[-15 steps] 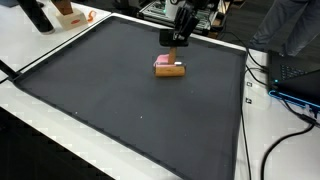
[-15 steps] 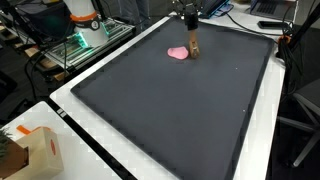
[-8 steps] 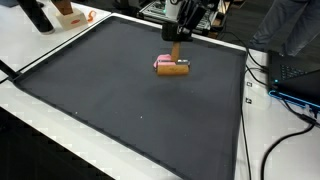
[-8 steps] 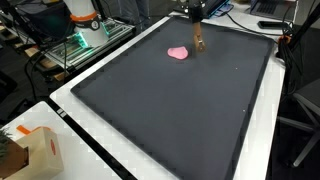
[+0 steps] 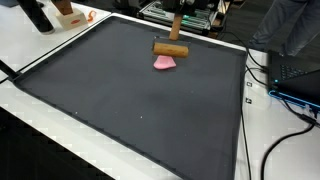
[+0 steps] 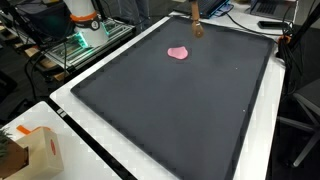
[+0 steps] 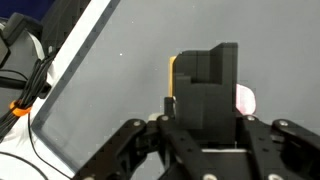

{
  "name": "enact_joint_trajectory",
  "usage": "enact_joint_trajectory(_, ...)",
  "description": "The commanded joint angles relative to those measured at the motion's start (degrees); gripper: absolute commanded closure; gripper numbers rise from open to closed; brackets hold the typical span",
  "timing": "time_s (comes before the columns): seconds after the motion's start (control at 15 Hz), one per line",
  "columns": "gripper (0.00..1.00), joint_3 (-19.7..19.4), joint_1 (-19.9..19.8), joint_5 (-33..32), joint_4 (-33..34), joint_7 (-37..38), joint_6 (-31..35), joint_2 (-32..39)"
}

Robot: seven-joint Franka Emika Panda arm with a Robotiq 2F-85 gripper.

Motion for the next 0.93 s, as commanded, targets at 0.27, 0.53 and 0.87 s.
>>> enact_joint_trajectory(0.27, 0.77, -0.68, 2.76, 9.38, -1.48, -3.68, -12.45, -9.03)
enact_joint_trajectory(0.53, 0.77, -3.55, 1.91, 16.86, -3.32, -2.91, -11.15, -10.79)
enact_joint_trajectory(0.87, 0.77, -7.7, -0.15, 24.98, -6.11, 1.34, -9.52, -11.74)
